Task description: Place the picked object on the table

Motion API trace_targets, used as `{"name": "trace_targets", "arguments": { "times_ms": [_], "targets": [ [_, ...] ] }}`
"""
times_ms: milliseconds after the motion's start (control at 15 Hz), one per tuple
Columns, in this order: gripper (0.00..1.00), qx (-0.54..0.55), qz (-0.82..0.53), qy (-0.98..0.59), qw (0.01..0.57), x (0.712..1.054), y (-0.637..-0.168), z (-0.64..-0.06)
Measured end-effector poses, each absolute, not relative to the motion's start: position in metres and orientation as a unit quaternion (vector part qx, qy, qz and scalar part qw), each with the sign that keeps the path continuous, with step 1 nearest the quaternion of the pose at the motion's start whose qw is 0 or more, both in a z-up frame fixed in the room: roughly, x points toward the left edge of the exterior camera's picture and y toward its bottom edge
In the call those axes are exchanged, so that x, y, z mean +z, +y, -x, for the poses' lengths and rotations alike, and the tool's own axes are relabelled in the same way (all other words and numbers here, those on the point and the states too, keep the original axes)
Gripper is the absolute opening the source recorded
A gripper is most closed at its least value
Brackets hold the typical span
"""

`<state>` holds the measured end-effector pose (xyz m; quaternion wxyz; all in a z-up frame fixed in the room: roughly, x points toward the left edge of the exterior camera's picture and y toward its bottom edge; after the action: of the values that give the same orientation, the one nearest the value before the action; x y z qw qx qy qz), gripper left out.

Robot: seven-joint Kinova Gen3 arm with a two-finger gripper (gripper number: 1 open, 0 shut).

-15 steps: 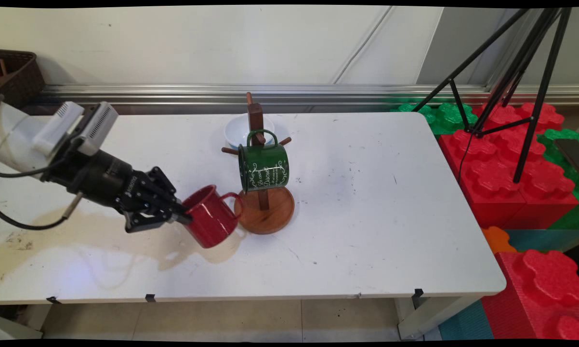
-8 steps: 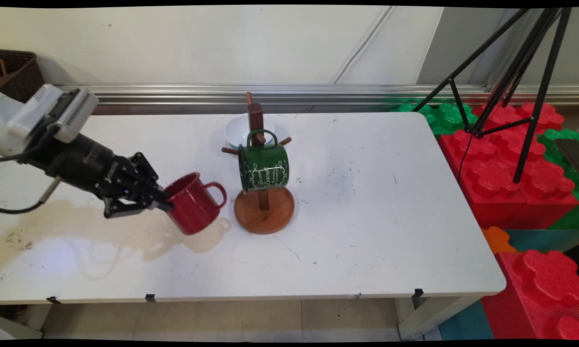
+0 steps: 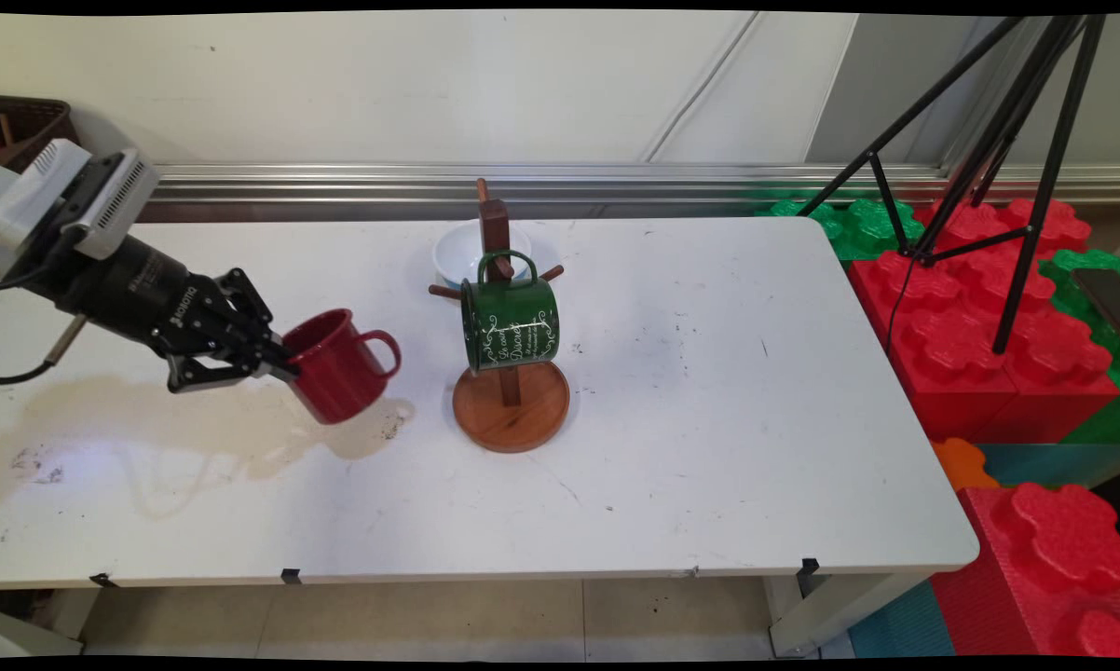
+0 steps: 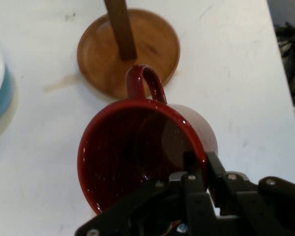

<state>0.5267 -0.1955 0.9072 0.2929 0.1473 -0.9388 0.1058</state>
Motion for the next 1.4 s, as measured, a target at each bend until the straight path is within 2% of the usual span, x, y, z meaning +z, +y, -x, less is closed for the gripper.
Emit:
{"name": "trace_targets", "arguments": {
  "times_ms": [667,1400],
  "targets": [
    [0.0,0.136,-0.121,-0.955,0.234,0.9,-0.206,-0.557],
    [0.0,0.145,-0.111,-0.964,0.194,0.871,-0.219,-0.572]
  ]
}}
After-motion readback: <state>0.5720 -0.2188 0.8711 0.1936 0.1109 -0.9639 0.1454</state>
